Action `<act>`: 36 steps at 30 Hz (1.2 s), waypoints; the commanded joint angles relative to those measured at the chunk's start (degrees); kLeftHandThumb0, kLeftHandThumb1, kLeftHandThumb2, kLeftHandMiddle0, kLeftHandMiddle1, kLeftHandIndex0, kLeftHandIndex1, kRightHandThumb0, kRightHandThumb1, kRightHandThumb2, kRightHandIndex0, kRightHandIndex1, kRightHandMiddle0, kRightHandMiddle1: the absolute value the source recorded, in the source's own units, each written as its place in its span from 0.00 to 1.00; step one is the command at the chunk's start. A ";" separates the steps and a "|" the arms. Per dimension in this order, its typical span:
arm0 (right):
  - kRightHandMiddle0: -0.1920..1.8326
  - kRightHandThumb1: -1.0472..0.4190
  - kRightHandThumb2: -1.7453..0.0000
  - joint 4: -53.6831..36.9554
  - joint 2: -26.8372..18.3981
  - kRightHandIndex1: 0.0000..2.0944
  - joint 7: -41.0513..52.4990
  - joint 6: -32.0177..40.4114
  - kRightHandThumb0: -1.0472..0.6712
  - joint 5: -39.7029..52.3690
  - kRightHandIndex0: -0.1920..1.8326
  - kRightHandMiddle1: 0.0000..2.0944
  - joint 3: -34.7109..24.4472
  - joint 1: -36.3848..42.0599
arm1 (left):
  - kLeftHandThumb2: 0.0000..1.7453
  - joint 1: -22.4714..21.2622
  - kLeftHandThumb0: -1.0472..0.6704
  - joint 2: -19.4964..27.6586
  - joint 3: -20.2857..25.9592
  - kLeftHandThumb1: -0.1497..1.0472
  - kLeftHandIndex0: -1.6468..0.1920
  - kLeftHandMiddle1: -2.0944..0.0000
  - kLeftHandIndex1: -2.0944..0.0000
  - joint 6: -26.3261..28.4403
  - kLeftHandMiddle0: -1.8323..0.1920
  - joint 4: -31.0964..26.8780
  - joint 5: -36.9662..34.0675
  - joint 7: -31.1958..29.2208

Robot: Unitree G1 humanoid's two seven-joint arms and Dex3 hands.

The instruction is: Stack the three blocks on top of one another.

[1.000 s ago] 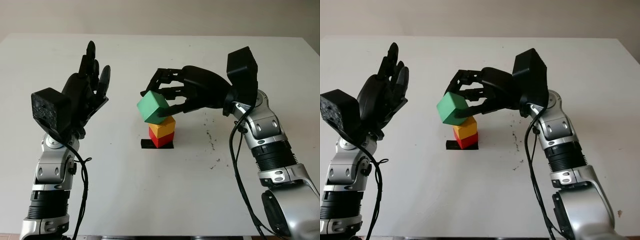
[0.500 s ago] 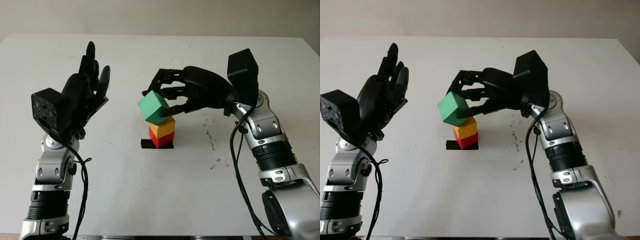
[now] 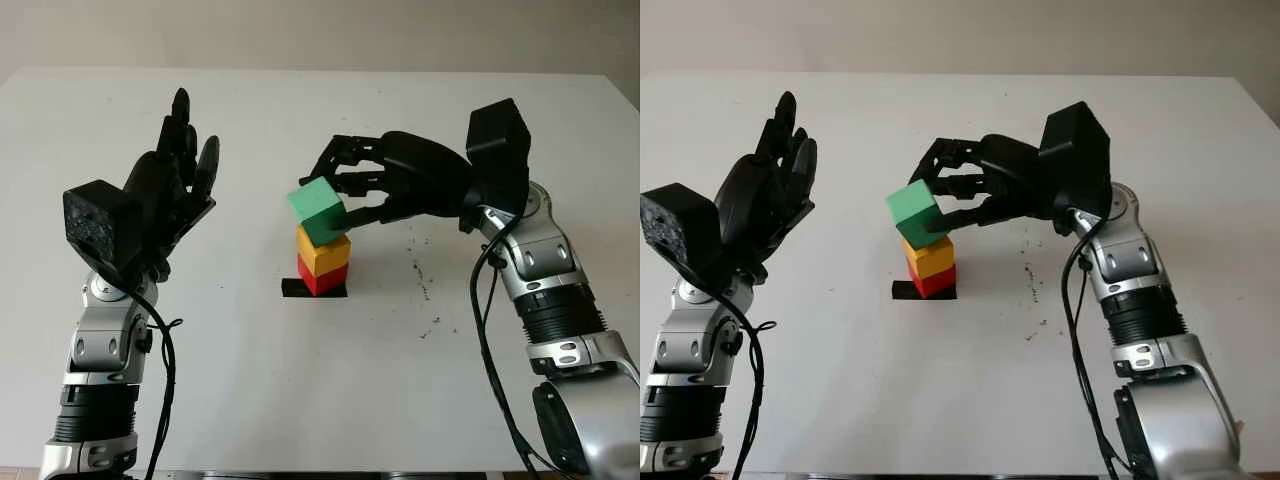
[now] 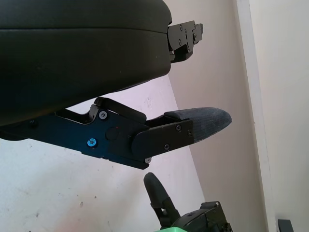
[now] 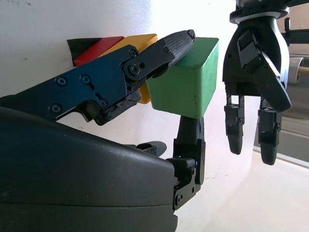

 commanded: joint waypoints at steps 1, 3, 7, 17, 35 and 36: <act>0.25 0.05 0.97 -1.44 -0.77 0.01 -0.24 0.68 0.31 -0.17 0.29 0.73 -0.23 0.62 | 0.36 0.20 0.25 0.64 0.17 1.00 1.00 1.00 1.00 -0.18 1.00 -0.72 -0.15 -0.23; 0.24 0.05 0.97 -1.96 -0.89 0.01 -0.41 1.28 0.32 -0.20 0.29 0.73 -0.25 0.71 | 0.36 0.21 0.25 0.54 0.21 1.00 1.00 1.00 1.00 -0.15 1.00 -0.82 -0.12 -0.11; 0.24 0.06 0.97 -2.86 -1.39 0.01 -0.40 2.06 0.32 -0.47 0.28 0.70 -0.07 0.87 | 0.36 0.22 0.25 0.56 0.22 1.00 1.00 1.00 1.00 -0.31 1.00 -0.68 -0.26 -0.38; 0.15 0.09 0.97 -3.17 -2.82 0.01 2.34 0.46 0.26 -1.63 0.19 0.45 1.15 0.86 | 0.36 0.41 0.25 0.55 0.26 1.00 1.00 1.00 1.00 0.05 1.00 -0.95 -0.16 -0.23; 0.00 0.13 0.97 -3.18 -6.78 0.00 13.40 -6.21 0.09 0.15 0.00 0.01 2.06 0.27 | 0.36 0.47 0.25 0.63 0.17 1.00 1.00 1.00 1.00 -0.04 1.00 -1.05 0.07 -0.11; 0.00 0.13 0.97 -3.00 -6.96 0.00 14.23 -6.79 0.08 0.82 0.00 0.01 1.68 0.19 | 0.36 0.48 0.25 0.63 0.19 1.00 1.00 1.00 1.00 -0.02 1.00 -1.07 0.03 -0.12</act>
